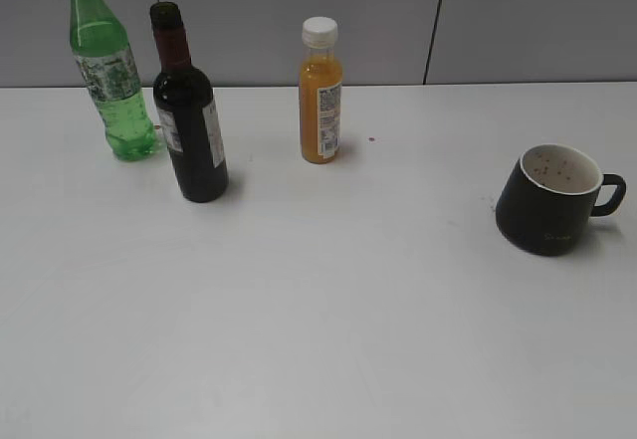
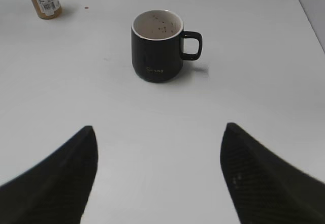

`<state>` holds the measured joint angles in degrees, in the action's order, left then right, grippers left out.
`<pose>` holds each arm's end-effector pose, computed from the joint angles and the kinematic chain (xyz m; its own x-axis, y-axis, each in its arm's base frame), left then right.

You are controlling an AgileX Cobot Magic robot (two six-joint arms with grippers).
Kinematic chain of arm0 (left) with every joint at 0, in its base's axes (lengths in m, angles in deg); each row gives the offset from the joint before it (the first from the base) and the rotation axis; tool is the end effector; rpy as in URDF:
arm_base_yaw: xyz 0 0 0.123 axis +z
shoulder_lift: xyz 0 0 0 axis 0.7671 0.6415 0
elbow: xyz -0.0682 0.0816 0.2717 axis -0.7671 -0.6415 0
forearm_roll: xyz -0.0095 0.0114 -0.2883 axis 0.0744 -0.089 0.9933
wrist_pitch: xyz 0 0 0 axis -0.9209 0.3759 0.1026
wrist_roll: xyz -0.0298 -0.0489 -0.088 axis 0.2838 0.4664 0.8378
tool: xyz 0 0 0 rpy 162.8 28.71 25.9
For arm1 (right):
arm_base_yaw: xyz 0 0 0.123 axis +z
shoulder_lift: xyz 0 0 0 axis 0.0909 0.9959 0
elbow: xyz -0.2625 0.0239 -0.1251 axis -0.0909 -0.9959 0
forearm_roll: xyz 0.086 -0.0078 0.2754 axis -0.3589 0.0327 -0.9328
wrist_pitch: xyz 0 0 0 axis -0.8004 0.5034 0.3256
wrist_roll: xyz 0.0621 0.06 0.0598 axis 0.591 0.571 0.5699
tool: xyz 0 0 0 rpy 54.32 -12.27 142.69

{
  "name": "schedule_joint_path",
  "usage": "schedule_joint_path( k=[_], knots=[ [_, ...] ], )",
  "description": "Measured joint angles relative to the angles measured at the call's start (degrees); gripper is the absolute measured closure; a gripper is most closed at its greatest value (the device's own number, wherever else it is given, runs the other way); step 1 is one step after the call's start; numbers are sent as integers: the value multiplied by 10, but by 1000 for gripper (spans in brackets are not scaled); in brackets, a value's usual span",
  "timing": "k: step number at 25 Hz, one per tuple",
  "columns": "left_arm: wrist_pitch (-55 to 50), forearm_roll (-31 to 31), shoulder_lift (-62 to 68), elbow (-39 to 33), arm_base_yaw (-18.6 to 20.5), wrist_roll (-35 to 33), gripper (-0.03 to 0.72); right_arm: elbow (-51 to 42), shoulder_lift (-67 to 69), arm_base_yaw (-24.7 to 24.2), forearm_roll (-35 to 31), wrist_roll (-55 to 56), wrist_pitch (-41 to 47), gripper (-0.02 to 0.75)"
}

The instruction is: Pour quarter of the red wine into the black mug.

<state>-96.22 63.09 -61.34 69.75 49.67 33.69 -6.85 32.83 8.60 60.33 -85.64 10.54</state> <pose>0.0319 -0.0015 0.2921 -0.4360 0.0920 -0.8952 0.0574 0.9956 0.0743 0.0477 0.0092 0.2736 -0.4156 -0.0503 -0.9081 -0.1247 0.9922 0.0021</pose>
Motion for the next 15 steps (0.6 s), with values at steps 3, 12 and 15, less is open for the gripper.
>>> schedule_joint_path(
  k=[3, 12, 15],
  knots=[
    [0, 0, 0, 0, 0, 0, 99, 0, 0, 0, 0, 0, 0, 164],
    [0, 0, 0, 0, 0, 0, 99, 0, 0, 0, 0, 0, 0, 164],
    [0, 0, 0, 0, 0, 0, 99, 1, 0, 0, -2, 0, -1, 164]
  ],
)
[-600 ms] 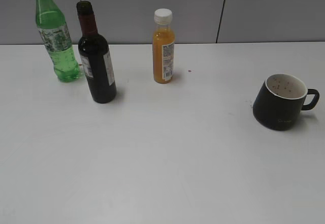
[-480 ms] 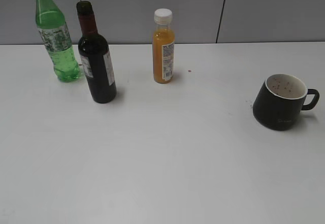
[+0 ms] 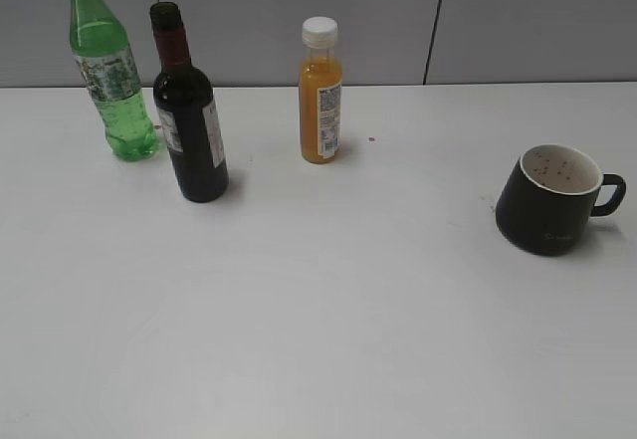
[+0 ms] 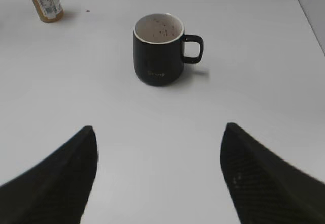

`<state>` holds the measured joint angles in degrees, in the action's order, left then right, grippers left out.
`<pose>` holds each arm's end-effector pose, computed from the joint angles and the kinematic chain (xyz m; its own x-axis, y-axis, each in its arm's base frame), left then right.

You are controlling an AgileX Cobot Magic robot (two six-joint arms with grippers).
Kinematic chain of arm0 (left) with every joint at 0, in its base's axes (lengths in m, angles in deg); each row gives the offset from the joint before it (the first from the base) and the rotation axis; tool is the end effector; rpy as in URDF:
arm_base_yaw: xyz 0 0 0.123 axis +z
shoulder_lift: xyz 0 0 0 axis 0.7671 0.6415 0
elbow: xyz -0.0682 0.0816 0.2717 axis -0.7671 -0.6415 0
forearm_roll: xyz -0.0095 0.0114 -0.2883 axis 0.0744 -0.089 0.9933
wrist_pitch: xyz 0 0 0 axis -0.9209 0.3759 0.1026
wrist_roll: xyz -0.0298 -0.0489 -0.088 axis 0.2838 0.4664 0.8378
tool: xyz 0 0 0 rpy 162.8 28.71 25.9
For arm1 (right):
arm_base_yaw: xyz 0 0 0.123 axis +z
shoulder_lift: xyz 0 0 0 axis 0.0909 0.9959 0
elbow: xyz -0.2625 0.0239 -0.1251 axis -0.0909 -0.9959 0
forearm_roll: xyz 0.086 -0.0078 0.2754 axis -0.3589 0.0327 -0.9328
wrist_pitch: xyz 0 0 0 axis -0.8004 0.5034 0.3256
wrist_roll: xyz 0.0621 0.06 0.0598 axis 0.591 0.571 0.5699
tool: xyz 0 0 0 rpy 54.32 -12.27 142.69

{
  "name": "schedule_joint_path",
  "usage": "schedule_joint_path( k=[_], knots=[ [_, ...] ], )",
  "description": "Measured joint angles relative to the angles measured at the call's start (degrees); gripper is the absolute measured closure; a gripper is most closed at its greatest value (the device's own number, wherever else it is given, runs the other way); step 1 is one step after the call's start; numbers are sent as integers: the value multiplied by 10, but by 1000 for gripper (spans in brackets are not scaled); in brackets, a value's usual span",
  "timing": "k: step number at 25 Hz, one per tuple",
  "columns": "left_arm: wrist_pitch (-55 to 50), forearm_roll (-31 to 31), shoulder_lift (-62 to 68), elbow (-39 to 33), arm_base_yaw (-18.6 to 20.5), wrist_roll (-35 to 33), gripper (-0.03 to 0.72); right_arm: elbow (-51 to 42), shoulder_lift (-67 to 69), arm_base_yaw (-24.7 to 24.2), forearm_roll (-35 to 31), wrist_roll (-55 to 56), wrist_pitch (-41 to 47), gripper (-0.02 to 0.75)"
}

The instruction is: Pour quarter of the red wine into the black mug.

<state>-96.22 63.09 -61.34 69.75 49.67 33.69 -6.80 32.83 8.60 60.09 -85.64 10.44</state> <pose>0.0319 -0.0015 0.2921 -0.4360 0.0920 -0.8952 0.0574 0.9956 0.0743 0.0476 0.0095 0.2741 -0.4134 -0.0476 -0.9093 -0.1266 0.9919 0.0056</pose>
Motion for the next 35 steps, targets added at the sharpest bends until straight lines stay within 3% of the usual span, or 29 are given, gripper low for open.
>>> schedule_joint_path(
  k=[17, 27, 35],
  knots=[
    [0, 0, 0, 0, 0, 0, 99, 18, 50, 0, -7, 0, -240, 164],
    [0, 0, 0, 0, 0, 0, 99, 18, 166, 0, 32, -1, -429, 164],
    [0, 0, 0, 0, 0, 0, 99, 18, 303, 0, 3, -1, -540, 164]
  ],
)
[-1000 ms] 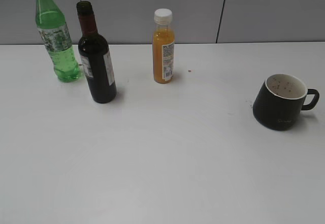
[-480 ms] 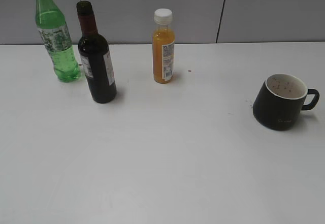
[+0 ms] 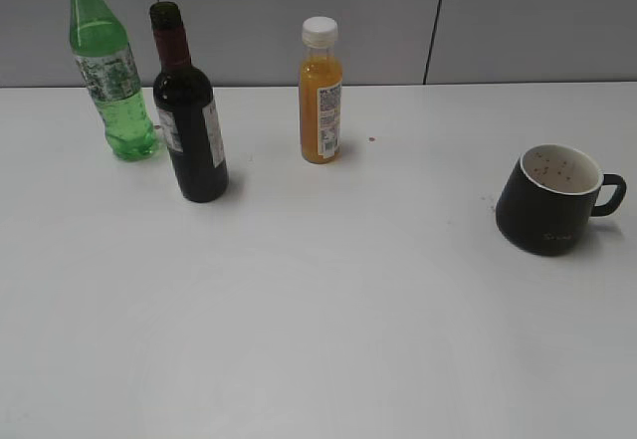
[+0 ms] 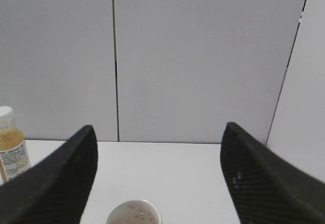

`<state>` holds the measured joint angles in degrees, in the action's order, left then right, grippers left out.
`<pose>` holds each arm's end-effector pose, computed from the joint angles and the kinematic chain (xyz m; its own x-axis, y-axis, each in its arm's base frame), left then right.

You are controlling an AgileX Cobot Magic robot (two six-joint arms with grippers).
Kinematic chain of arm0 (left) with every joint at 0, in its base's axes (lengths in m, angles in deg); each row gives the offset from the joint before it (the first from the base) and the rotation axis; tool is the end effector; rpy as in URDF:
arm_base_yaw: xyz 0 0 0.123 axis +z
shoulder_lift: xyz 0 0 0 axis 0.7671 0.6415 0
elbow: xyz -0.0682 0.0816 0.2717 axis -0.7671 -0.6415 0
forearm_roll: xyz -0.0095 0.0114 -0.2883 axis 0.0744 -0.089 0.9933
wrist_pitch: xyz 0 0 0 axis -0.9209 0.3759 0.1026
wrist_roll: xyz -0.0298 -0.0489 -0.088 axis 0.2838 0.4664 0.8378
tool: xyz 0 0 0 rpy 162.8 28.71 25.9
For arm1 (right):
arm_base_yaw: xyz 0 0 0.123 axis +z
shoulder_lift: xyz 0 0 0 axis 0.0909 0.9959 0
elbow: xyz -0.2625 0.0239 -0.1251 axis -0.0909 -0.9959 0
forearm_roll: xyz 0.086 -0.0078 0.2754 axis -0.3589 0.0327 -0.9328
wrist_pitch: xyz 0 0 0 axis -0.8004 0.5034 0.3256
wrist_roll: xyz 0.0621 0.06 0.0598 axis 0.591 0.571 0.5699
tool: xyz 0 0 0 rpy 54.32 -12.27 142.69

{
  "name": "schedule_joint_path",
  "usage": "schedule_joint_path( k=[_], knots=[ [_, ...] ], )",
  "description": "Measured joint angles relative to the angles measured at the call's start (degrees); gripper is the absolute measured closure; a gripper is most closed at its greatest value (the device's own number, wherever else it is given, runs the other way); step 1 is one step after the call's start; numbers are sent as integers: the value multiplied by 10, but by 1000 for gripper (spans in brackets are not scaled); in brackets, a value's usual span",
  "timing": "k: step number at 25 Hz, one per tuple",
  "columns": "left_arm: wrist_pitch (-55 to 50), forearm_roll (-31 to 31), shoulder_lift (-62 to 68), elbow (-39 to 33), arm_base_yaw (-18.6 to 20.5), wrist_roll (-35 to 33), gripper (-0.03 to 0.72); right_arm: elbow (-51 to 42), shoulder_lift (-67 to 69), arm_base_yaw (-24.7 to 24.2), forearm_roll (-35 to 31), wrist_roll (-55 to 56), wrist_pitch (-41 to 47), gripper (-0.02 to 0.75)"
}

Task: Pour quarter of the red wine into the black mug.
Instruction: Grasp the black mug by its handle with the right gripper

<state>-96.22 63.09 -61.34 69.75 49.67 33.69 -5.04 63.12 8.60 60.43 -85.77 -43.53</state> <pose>0.0319 -0.0015 0.2921 -0.4360 0.0920 -0.8952 0.0574 0.9956 0.0743 0.1617 0.0095 0.3251 0.0124 0.0020 -0.9999 -0.0592 0.9982 0.0012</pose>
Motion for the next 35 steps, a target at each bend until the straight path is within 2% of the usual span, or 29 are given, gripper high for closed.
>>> schedule_joint_path(
  k=[8, 19, 28, 35],
  knots=[
    [0, 0, 0, 0, 0, 0, 99, 0, 161, 0, -2, 0, -207, 164],
    [0, 0, 0, 0, 0, 0, 99, -6, 349, 0, 37, 5, -321, 164],
    [0, 0, 0, 0, 0, 0, 99, -115, 442, 0, 42, 26, -512, 164],
    [0, 0, 0, 0, 0, 0, 99, -168, 488, 0, 64, 57, -584, 164]
  ],
)
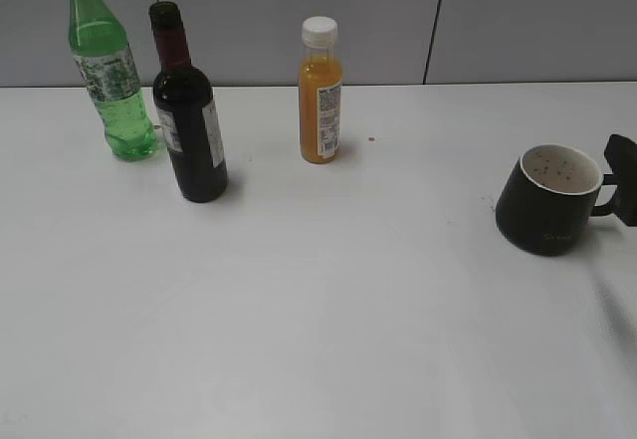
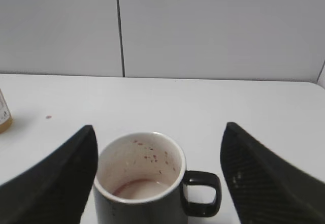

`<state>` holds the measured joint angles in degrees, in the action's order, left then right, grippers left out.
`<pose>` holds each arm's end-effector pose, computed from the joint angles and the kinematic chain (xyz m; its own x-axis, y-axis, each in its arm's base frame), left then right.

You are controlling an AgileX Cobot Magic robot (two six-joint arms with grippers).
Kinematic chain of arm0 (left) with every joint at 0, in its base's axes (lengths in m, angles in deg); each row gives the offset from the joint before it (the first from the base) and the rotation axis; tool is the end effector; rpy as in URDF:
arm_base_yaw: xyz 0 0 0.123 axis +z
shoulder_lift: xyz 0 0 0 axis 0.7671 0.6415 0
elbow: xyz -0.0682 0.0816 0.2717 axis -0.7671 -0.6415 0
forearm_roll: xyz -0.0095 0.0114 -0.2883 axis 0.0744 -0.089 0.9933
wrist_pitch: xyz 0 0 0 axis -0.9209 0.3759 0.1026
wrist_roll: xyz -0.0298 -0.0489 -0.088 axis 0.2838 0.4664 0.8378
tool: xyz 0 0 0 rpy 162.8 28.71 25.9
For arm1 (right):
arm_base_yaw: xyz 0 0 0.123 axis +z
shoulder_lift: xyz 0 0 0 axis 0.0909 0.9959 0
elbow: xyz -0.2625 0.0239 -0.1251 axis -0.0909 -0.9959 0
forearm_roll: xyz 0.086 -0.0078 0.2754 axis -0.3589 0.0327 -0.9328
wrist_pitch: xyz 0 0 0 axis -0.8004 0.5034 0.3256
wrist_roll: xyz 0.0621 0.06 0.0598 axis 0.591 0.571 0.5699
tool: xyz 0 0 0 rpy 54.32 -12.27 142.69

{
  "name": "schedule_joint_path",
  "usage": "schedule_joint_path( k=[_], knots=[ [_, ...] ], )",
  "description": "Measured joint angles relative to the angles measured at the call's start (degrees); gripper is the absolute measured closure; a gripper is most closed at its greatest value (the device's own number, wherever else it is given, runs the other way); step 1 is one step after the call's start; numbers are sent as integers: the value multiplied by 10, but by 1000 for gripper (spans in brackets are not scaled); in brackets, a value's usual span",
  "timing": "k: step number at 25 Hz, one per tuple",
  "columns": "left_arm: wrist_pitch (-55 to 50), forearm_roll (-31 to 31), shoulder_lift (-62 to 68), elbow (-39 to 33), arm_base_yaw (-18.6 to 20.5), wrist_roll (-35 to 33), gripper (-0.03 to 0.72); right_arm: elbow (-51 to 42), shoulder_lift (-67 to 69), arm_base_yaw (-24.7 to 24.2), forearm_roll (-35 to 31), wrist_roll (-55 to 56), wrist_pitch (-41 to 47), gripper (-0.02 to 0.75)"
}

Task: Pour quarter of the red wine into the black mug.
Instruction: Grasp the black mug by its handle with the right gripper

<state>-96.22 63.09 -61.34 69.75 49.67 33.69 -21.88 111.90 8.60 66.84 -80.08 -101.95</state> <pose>0.0319 -0.0015 0.2921 -0.4360 0.0920 -0.8952 0.0574 0.9956 0.0743 0.2250 0.0167 0.1494 -0.1137 0.0004 -0.9935 -0.0909 0.9958 0.0108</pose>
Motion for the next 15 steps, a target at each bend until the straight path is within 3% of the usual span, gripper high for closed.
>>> schedule_joint_path(
  k=[6, 12, 15],
  knots=[
    [0, 0, 0, 0, 0, 0, 99, -4, 74, -15, 41, 11, -34, 164],
    [0, 0, 0, 0, 0, 0, 99, -3, 164, -116, 189, 95, -102, 164],
    [0, 0, 0, 0, 0, 0, 99, -4, 199, -157, 225, 98, -103, 164]
  ],
)
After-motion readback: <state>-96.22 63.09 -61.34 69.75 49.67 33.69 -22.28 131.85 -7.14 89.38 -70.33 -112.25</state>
